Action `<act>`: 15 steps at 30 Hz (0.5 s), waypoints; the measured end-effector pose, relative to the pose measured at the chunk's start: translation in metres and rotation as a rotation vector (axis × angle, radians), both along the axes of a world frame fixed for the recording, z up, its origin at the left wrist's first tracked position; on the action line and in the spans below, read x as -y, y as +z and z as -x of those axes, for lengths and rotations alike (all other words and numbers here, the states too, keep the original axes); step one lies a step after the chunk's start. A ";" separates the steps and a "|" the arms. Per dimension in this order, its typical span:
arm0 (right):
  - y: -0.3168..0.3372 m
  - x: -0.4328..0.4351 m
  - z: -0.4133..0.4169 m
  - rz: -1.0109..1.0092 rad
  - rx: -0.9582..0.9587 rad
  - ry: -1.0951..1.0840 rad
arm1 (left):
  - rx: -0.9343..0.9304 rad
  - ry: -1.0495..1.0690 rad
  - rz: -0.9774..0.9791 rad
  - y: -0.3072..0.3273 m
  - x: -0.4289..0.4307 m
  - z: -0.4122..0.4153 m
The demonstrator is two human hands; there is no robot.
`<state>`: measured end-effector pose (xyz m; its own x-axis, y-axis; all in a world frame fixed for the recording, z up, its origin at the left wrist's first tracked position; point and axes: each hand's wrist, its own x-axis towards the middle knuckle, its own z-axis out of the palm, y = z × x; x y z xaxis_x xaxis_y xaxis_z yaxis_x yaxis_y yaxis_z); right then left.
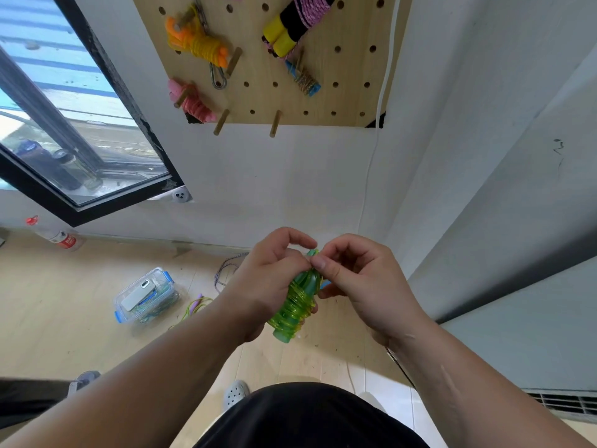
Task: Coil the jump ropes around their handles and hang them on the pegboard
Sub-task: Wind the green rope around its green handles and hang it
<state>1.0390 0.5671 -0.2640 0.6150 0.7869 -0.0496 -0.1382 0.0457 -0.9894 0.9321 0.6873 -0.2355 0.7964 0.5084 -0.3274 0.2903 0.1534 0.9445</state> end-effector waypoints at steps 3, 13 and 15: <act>-0.003 -0.002 0.002 0.001 -0.011 -0.045 | -0.022 0.015 -0.013 0.000 0.002 -0.001; 0.000 0.001 -0.008 -0.054 0.041 0.017 | -0.028 0.050 -0.006 0.003 0.008 -0.005; 0.002 0.001 -0.012 -0.037 0.060 0.038 | -0.022 0.071 0.026 0.004 0.011 -0.006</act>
